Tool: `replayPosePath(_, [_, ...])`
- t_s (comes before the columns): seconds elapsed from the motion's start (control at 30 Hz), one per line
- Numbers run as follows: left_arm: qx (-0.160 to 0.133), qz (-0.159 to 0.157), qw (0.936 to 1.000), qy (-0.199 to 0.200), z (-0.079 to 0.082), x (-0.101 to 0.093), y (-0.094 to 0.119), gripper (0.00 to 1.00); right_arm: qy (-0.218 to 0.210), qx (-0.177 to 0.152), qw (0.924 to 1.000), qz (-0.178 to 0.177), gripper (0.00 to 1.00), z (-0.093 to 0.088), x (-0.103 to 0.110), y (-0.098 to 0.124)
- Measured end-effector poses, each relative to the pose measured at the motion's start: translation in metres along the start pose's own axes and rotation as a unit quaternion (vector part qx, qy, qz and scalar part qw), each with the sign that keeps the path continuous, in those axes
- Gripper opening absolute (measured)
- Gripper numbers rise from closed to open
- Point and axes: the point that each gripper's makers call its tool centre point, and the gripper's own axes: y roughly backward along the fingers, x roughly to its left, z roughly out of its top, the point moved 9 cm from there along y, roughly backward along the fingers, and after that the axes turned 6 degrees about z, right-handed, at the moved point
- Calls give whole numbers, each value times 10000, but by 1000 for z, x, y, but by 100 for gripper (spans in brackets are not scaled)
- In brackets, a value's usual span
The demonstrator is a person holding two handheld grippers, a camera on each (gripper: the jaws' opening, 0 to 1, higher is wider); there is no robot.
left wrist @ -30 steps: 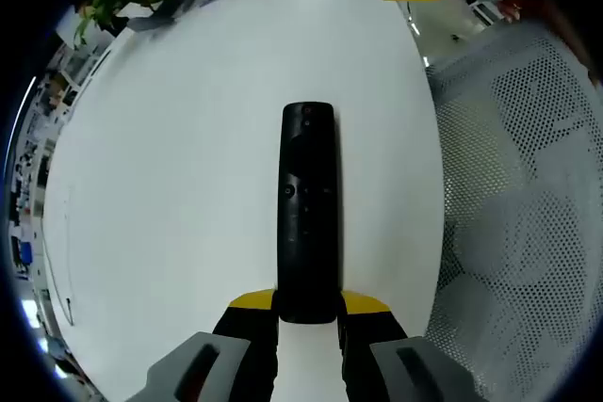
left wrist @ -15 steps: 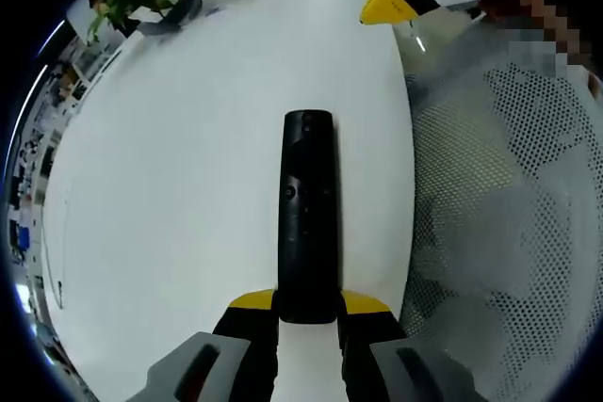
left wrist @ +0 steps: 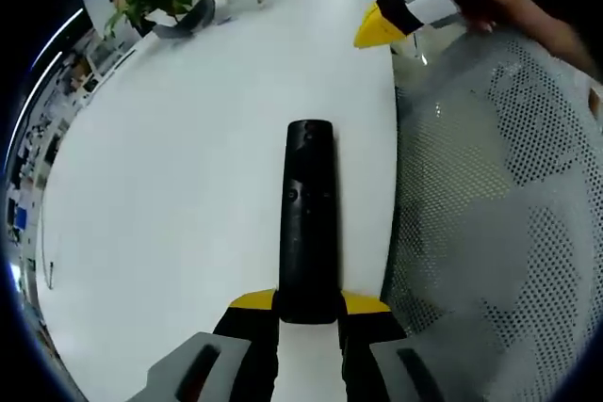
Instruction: Press the specified remote control buttons in sequence, fully releasing each button before pressing the next.
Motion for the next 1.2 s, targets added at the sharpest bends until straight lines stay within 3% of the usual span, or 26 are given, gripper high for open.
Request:
replayPosePath(0.13, [-45, 52, 10000, 66, -2, -7, 1, 23, -53, 15, 10000, 28, 0, -2, 0, 0])
replayPosePath(0.37, [-370, 26, 9991, 203, -9, -11, 2, 23, -155, 0, 9998, 155, 0, -1, -1, -1])
replayPosePath(0.67, [-631, 49, 9975, 298, -15, -14, 2, 23, -615, -26, 9954, 738, 0, 5, 1, -1])
replayPosePath(0.77, [-712, 57, 9970, 296, -17, -15, 2, 23, -911, 52, 9902, 1054, 0, 12, 3, -3])
replayPosePath(0.9, [-866, 17, 9957, 335, -20, -14, 1, 23, -1134, -49, 9873, 1108, 0, 20, 0, -6])
replayPosePath(0.97, [-1041, 51, 9940, 347, -23, -15, 1, 23, -1536, -187, 9765, 1497, 0, 31, 4, -11])
replayPosePath(1.1, [-1249, 113, 9915, 344, -27, -16, 1, 23, -1809, 72, 9648, 1906, 0, 35, 15, -25])
replayPosePath(1.2, [-1449, 111, 9889, 315, -31, -17, 0, 23, -1762, 212, 9648, 1940, 0, 29, 25, -37])
